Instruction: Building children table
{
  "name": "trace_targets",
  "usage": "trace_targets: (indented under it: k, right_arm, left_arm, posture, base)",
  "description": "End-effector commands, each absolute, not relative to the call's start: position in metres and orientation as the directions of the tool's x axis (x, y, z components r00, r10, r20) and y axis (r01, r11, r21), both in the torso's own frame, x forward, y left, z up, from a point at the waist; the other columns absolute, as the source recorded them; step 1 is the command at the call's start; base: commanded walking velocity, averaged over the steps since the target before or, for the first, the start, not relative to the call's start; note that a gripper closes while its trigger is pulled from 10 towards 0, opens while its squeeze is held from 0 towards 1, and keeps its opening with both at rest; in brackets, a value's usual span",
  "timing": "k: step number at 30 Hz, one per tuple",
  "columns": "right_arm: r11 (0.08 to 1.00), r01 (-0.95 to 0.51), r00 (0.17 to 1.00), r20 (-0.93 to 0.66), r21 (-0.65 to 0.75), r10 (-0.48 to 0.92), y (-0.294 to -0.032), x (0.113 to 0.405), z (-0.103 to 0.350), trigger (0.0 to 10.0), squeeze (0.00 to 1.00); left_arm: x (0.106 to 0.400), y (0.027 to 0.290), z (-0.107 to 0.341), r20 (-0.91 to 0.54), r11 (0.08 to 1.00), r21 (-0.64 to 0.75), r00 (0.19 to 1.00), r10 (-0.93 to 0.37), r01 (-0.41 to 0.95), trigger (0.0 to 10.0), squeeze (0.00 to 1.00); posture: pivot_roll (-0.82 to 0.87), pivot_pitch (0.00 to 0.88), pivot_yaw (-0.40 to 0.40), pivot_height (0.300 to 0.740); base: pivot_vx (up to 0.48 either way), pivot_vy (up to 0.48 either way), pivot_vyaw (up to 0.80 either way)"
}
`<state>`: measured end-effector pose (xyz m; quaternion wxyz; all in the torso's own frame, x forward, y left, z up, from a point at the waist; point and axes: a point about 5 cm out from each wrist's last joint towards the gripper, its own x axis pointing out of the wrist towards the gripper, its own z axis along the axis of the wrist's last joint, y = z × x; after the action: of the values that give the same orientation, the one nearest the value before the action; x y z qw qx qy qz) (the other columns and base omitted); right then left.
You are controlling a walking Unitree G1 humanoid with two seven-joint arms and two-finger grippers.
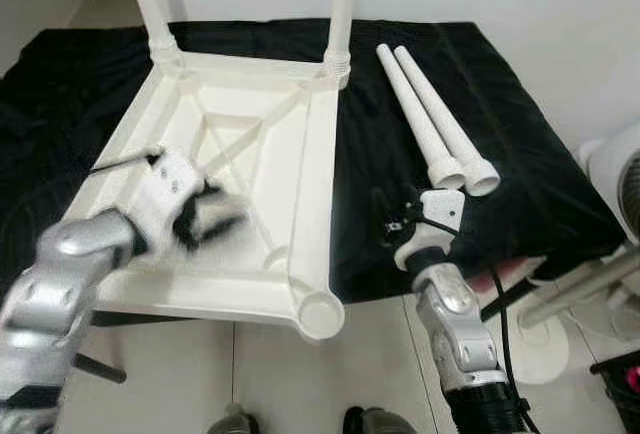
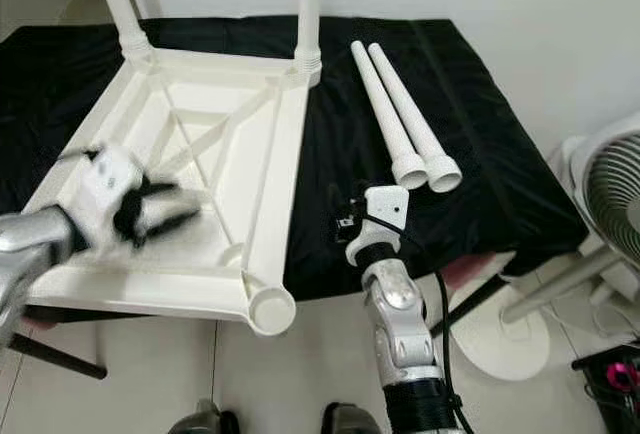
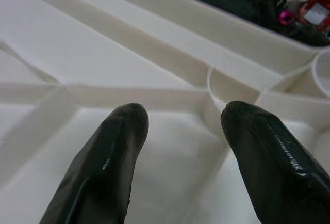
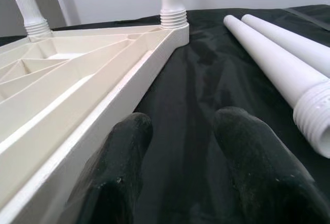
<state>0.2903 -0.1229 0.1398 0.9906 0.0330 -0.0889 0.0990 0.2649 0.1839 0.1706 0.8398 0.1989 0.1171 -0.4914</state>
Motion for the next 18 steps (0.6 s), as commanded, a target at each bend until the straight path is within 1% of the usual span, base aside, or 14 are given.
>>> trace_targets:
  k: [1, 3, 5, 6, 15, 16, 18]
  right_arm:
    - [0.979, -0.197, 0.965, 0.185, 0.049, 0.185, -0.124, 0.291, 0.139, 10.0, 0.0]
    - [0.979, -0.198, 0.964, 0.188, 0.043, 0.187, -0.124, 0.293, 0.14, 10.0, 0.0]
    - [0.979, -0.198, 0.964, 0.189, 0.041, 0.187, -0.125, 0.293, 0.14, 10.0, 0.0]
    - [0.979, -0.198, 0.964, 0.19, 0.04, 0.187, -0.125, 0.294, 0.14, 10.0, 0.0]
    - [0.979, -0.2, 0.963, 0.193, 0.037, 0.19, -0.125, 0.295, 0.141, 10.0, 0.0]
    - [0.979, -0.2, 0.963, 0.193, 0.037, 0.19, -0.125, 0.295, 0.141, 10.0, 0.0]
    - [0.979, -0.199, 0.963, 0.194, 0.036, 0.188, -0.125, 0.295, 0.141, 10.0, 0.0]
  left_arm:
    - [0.261, 0.181, 0.169, -0.411, 0.391, 0.22, 0.449, -0.794, 0.894, 10.0, 0.0]
    - [0.258, 0.174, 0.165, -0.404, 0.386, 0.197, 0.434, -0.806, 0.901, 10.0, 0.0]
    - [0.258, 0.172, 0.163, -0.405, 0.395, 0.198, 0.442, -0.8, 0.897, 10.0, 0.0]
    - [0.257, 0.169, 0.158, -0.43, 0.383, 0.217, 0.44, -0.789, 0.898, 10.0, 0.0]
    - [0.252, 0.162, 0.147, -0.466, 0.354, 0.208, 0.411, -0.784, 0.912, 10.0, 0.0]
    - [0.252, 0.162, 0.147, -0.466, 0.354, 0.208, 0.411, -0.784, 0.912, 10.0, 0.0]
    - [0.256, 0.161, 0.144, -0.474, 0.378, 0.231, 0.443, -0.761, 0.897, 10.0, 0.0]
  posture:
    - [-0.01, 0.1, 0.02, 0.74]
    - [-0.01, 0.097, 0.016, 0.74]
    - [-0.01, 0.097, 0.016, 0.74]
    - [0.0, 0.095, 0.011, 0.74]
    - [-0.01, 0.096, 0.011, 0.74]
    - [-0.01, 0.096, 0.011, 0.74]
    - [-0.01, 0.096, 0.013, 0.74]
  base:
    - [0.0, 0.0, 0.0]
    - [0.0, 0.0, 0.0]
    - [0.0, 0.0, 0.0]
    - [0.0, 0.0, 0.0]
    - [0.0, 0.0, 0.0]
    - [0.0, 0.0, 0.0]
    - [0.0, 0.0, 0.0]
